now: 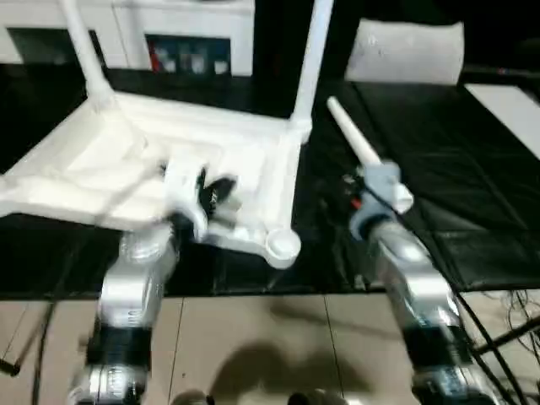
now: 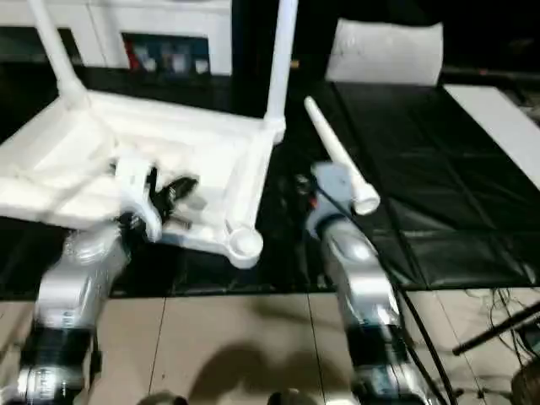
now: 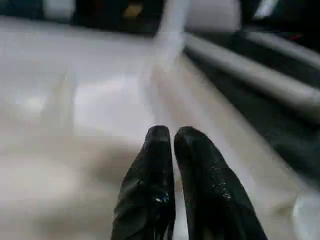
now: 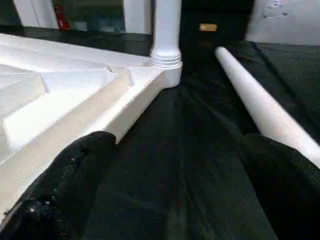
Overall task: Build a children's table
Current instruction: Rotate table base, then move to table
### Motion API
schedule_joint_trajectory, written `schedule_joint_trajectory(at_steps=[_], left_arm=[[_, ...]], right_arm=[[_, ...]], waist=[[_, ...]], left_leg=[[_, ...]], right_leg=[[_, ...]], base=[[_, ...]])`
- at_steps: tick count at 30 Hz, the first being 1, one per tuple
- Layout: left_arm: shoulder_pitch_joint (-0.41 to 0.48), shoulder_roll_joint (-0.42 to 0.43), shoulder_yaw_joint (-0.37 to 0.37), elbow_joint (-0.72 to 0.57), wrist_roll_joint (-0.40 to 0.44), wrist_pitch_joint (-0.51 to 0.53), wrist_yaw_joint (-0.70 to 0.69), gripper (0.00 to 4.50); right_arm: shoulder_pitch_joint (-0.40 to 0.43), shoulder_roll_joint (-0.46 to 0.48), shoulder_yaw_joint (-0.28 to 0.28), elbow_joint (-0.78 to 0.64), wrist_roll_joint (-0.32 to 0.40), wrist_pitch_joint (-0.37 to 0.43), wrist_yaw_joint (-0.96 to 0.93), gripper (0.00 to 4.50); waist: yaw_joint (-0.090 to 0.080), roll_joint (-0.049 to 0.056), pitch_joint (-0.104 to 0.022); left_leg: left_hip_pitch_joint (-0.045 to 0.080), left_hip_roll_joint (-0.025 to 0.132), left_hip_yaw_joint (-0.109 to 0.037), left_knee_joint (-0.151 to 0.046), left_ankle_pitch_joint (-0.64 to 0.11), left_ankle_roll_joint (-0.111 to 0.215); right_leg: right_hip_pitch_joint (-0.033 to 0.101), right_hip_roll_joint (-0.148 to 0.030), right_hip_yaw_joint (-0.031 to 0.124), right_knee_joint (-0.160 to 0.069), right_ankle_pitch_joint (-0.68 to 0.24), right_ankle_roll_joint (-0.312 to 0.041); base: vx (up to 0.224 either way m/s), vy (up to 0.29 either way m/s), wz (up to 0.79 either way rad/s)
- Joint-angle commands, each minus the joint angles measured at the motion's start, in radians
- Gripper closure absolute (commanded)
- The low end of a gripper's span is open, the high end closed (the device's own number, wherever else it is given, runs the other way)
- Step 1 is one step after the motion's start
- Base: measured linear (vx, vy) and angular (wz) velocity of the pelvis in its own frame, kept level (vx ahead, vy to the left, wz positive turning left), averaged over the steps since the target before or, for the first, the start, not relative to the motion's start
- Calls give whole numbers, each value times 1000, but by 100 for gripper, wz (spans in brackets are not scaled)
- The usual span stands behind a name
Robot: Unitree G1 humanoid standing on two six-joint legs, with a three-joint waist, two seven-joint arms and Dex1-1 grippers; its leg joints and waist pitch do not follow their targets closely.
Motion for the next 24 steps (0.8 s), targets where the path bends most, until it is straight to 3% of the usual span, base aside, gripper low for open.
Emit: schedule_joint_trajectory(at_steps=[1, 4, 7, 9, 11, 13, 14, 15, 16, 17, 18, 19, 20, 21, 22, 23, 24], left_arm=[[34, -21, 0, -92, 40, 14, 73, 373], [101, -24, -24, -192, 94, 7, 106, 345], [141, -37, -11, -262, 57, -1, 114, 322], [151, -43, -3, -285, 44, -1, 127, 305], [166, -40, -14, -317, 52, 13, 139, 293], [180, -41, -23, -337, 65, 28, 147, 273], [190, -41, -26, -346, 71, 37, 149, 263], [198, -41, -28, -351, 76, 41, 151, 254], [211, -40, -27, -362, 79, 50, 155, 247], [211, -40, -27, -362, 79, 50, 155, 231], [214, -41, -27, -365, 79, 54, 158, 231], [217, -40, -27, -374, 74, 60, 165, 219], [218, -40, -27, -375, 73, 60, 166, 211], [219, -39, -28, -379, 71, 63, 168, 211], [223, -37, -32, -386, 71, 68, 173, 199], [228, -36, -38, -390, 73, 71, 175, 199], [230, -36, -40, -390, 74, 70, 174, 199]], right_arm=[[32, -10, 8, -106, -11, 70, -15, 0], [98, -12, 26, -221, -52, 148, -50, 0], [153, -29, 49, -313, -7, 227, -22, 0], [176, -25, 47, -337, 8, 204, -16, 0], [202, -17, 36, -368, 21, 211, -14, 0], [220, -18, 36, -390, 25, 215, -7, 0], [228, -11, 30, -400, 25, 226, -12, 0], [231, -7, 25, -405, 25, 231, -16, 0], [234, -8, 21, -418, 29, 250, -22, 0], [234, -8, 21, -418, 29, 250, -22, 0], [233, -11, 22, -421, 30, 254, -23, 0], [233, -14, 22, -423, 35, 257, -24, 0], [233, -15, 22, -423, 35, 257, -24, 0], [233, -16, 23, -425, 37, 258, -23, 0], [234, -23, 29, -425, 38, 256, -13, 0], [235, -29, 35, -422, 39, 252, -4, 0], [235, -30, 36, -421, 39, 250, -2, 0]], waist=[[-4, 2, -67], [-15, -3, -62], [-21, -2, -57], [-24, -4, -57], [-28, -5, -57], [-36, 2, -50], [-47, 9, -45], [-54, 17, -37], [-73, 28, -17], [-74, 35, -9], [-40, 42, -10], [-24, 26, -8], [-33, -1, -14], [-18, -18, -18], [14, -30, -38], [31, -34, -44], [36, -24, -53]], left_leg=[[7, 31, -4, -72, -244, 13], [6, 24, -8, -72, -291, 6], [9, 20, -12, -70, -338, 0], [12, 17, -14, -67, -367, -3], [15, 16, -19, -70, -405, -9], [49, 19, -28, -75, -547, -17], [74, 23, -33, -75, -622, -10], [97, 29, -37, -76, -681, -10], [111, 56, -49, -105, -813, -6], [80, 87, -52, -153, -885, -11], [19, 125, -33, -228, -983, -15], [71, 133, -13, -206, -953, 29], [94, 97, -10, -146, -909, 7], [76, -6, 10, 39, -552, 7], [-13, -2, -21, 83, -243, 67], [-22, -1, -29, 75, -189, 75], [-24, 2, -28, 27, -110, 79]], right_leg=[[50, -58, 43, -87, -353, -101], [40, -55, 40, -103, -487, -32], [29, -55, 35, -119, -588, 18], [21, -53, 31, -126, -624, 39], [23, -53, 24, -129, -663, 56], [24, -46, 0, -149, -762, 71], [27, -39, -23, -164, -763, 54], [22, -29, -45, -175, -757, 42], [41, -7, -91, -168, -696, 32], [81, -5, -96, -95, -602, 16], [152, -20, -75, 103, -330, -20], [115, -42, -13, 106, -370, -17], [97, -56, 17, 29, -558, -13], [80, -147, 48, -157, -1073, 42], [162, -193, 124, -162, -1092, 17], [173, -180, 129, -156, -1024, -4], [185, -121, 96, -126, -763, -61]], base=[[0, 0, 0], [0, 0, 0], [0, 0, 0], [0, 0, 0], [0, 0, 0], [0, 0, 0], [0, 0, 0], [0, 0, 0], [0, 0, 0], [0, 0, 0], [0, 0, 0], [16, -74, 0], [16, -74, 0], [118, -80, -18], [160, -31, -19], [160, -31, -19], [144, -25, 5]])
